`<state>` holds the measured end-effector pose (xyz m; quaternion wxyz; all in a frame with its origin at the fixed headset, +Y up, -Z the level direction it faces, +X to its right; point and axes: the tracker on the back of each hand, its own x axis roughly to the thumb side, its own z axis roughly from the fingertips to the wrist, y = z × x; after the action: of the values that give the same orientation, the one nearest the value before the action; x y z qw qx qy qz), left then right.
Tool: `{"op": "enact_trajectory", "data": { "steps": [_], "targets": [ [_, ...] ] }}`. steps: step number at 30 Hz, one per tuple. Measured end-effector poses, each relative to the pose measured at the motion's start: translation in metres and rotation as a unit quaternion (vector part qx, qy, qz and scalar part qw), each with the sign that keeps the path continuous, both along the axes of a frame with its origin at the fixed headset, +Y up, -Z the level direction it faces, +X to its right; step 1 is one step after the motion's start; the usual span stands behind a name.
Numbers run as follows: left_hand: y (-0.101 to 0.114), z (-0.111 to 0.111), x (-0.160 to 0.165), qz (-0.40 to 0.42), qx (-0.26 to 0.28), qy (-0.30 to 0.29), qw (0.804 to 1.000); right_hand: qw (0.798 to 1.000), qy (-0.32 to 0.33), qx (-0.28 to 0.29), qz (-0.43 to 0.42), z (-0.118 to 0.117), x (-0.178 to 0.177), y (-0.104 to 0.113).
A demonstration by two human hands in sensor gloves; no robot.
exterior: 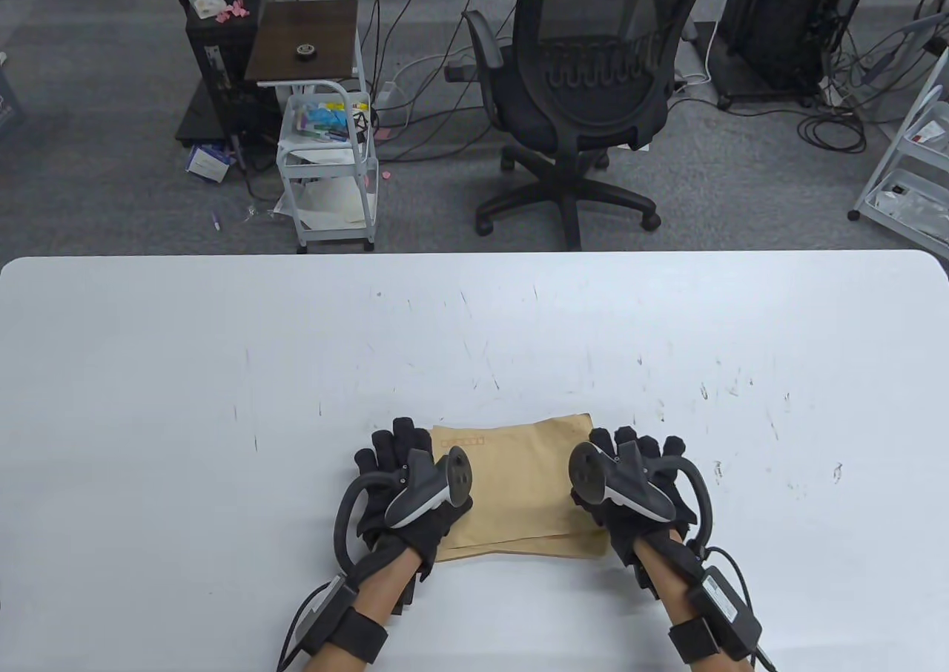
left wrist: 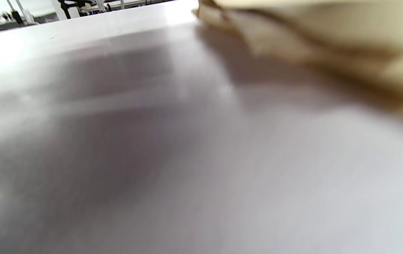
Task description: Push scattered envelopes inward from both sides into a neat stack
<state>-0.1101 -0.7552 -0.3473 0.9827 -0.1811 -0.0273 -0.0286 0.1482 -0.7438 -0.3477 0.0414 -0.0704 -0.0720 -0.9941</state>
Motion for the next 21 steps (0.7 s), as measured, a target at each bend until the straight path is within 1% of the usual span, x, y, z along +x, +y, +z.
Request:
{"op": "enact_trajectory", "data": {
  "steps": [2, 4, 5, 6, 7, 8, 9, 10, 11, 13, 14, 15, 16, 21],
  "targets": [
    [0.013, -0.001, -0.007, 0.071, 0.021, 0.000, 0.997, 1.000, -0.002, 0.000, 0.006, 0.003, 0.005, 0.001],
    [0.022, 0.000, -0.014, 0.107, 0.028, -0.014, 0.994, 1.000, -0.002, 0.001, 0.020, 0.004, 0.010, 0.003],
    [0.028, 0.002, -0.021, 0.137, 0.046, -0.036, 0.989, 0.999, -0.005, 0.023, 0.024, 0.005, 0.016, 0.006],
    [0.033, 0.005, -0.030, 0.167, 0.065, -0.074, 0.981, 0.999, -0.007, 0.043, 0.018, 0.006, 0.021, 0.011],
    [0.035, 0.007, -0.036, 0.174, 0.085, -0.087, 0.977, 0.999, -0.009, 0.052, 0.015, 0.007, 0.023, 0.013],
    [0.036, 0.012, -0.046, 0.178, 0.116, -0.107, 0.971, 0.998, -0.011, 0.068, 0.001, 0.008, 0.029, 0.016],
    [0.035, 0.016, -0.058, 0.169, 0.132, -0.117, 0.970, 0.997, -0.010, 0.078, -0.016, 0.009, 0.034, 0.019],
    [0.034, 0.019, -0.065, 0.159, 0.133, -0.119, 0.971, 0.996, -0.012, 0.083, -0.023, 0.009, 0.037, 0.021],
    [0.030, 0.023, -0.076, 0.143, 0.131, -0.122, 0.973, 0.995, -0.016, 0.090, -0.030, 0.011, 0.043, 0.023],
    [0.025, 0.026, -0.092, 0.123, 0.135, -0.112, 0.977, 0.994, -0.021, 0.100, -0.031, 0.012, 0.051, 0.025],
    [0.023, 0.024, -0.097, 0.120, 0.122, -0.109, 0.979, 0.994, -0.026, 0.106, -0.029, 0.013, 0.056, 0.026],
    [0.022, 0.023, -0.102, 0.116, 0.102, -0.099, 0.983, 0.993, -0.032, 0.109, -0.027, 0.014, 0.059, 0.027],
    [0.022, 0.022, -0.105, 0.111, 0.096, -0.092, 0.985, 0.993, -0.039, 0.111, -0.027, 0.014, 0.063, 0.028],
    [0.024, 0.021, -0.115, 0.088, 0.095, -0.084, 0.988, 0.990, -0.047, 0.117, -0.059, 0.014, 0.074, 0.032]
  ]
}}
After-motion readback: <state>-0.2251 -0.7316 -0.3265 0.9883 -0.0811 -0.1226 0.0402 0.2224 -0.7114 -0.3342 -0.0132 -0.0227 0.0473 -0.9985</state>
